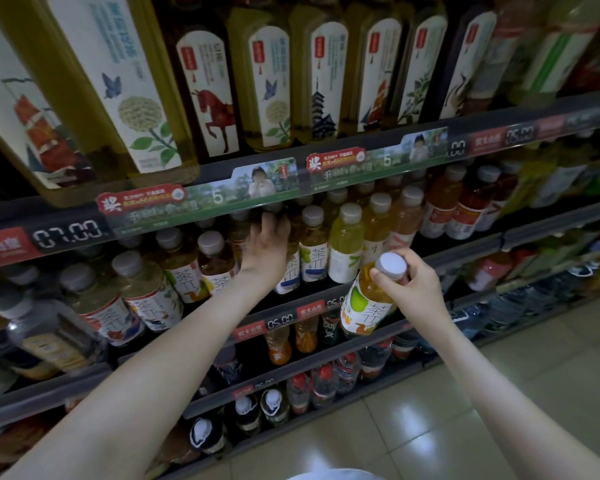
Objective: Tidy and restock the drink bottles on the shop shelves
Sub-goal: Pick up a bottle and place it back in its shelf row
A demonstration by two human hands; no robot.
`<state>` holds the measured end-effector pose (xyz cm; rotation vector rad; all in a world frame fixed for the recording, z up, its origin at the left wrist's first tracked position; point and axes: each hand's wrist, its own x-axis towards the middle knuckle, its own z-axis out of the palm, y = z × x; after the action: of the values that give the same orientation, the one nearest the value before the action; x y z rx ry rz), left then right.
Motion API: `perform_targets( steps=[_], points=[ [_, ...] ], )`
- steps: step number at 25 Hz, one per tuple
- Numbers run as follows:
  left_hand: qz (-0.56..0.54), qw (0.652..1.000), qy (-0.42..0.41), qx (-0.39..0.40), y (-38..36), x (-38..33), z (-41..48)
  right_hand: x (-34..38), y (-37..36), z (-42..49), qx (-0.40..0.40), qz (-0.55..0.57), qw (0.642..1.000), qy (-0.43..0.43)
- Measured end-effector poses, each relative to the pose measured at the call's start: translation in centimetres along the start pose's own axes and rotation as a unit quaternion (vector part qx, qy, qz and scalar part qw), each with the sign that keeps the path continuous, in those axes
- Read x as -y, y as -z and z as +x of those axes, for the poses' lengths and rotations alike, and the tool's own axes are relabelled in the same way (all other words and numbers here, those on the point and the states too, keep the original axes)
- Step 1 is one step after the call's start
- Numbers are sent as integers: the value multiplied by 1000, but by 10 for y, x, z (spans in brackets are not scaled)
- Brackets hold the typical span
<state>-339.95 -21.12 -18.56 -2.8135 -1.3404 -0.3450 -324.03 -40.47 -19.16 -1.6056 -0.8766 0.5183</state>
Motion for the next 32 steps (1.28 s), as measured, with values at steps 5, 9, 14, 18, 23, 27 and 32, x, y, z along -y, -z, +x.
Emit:
perform_targets(
  steps=[5,9,14,18,23,27,32],
  points=[
    [82,993,-47,-76,-6,8,-19,7,-12,5,34,-17,999,32],
    [110,987,31,-116,-3,42,-45,18,-34,8,87,-27,993,71],
    [68,994,23,-80,18,86,-63,28,-70,9,129,-19,985,116],
    [-15,992,32,-123,31,88,-86,33,-88,10,144,11,982,125],
    [-77,991,106,-6,29,103,-127,30,-98,12,142,7,981,130],
    [-184,970,147,-66,33,119,-150,31,-111,13,132,10,983,124],
    [-164,972,155,-66,38,130,-155,41,-134,15,138,-25,981,136]
  ],
)
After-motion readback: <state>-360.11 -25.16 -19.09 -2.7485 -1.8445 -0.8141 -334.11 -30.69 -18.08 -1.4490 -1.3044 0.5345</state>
